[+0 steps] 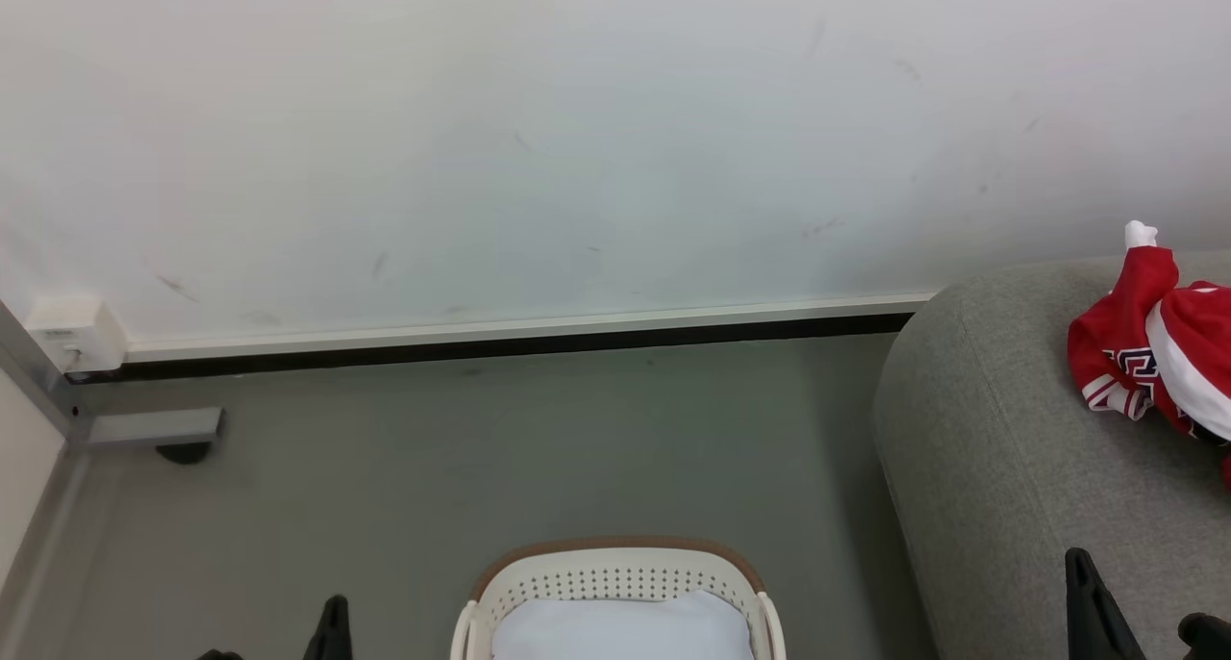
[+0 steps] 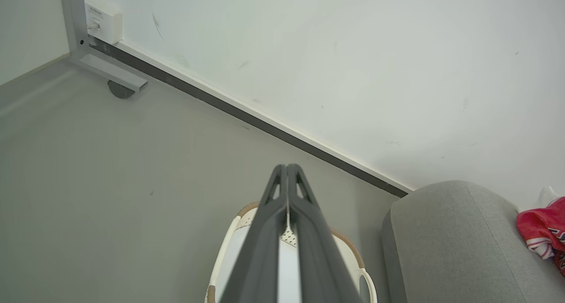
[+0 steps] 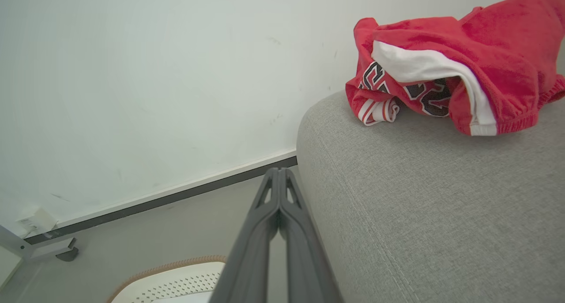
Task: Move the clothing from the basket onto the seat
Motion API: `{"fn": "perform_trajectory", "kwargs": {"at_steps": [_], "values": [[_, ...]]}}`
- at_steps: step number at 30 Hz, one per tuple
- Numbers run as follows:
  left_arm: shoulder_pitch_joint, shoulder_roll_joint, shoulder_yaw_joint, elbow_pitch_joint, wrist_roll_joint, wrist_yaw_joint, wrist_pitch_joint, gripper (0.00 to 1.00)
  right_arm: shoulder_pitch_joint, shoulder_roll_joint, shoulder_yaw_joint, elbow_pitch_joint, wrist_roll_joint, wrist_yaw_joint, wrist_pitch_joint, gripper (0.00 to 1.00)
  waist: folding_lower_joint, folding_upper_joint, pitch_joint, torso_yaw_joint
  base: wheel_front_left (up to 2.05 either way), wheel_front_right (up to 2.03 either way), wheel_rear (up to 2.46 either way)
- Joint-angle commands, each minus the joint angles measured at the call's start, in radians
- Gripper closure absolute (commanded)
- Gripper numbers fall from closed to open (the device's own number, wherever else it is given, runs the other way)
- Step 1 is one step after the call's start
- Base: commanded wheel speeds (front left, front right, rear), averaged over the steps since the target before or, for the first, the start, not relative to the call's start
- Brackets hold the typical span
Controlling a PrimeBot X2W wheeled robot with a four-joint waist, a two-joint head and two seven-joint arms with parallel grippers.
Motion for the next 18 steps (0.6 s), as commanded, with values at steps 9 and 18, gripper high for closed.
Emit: {"fn": "perform_trajectory", "kwargs": {"at_steps": [9,18], "values": [[-0.042,-0.001,0.031,-0.023,-0.163,-0.026,0.043,1.0,-0.032,-0.01,-0.003,-0.036,0.193,-0.001,0.042,1.0,0.0,0.0,0.002,0.006,0.0,0.0,0.0],[-0.054,-0.004,0.049,-0.027,-0.27,-0.042,0.073,1.0,-0.039,-0.012,-0.005,-0.047,0.32,-0.001,0.072,1.0,0.0,0.0,0.004,0.01,0.0,0.0,0.0]]}}
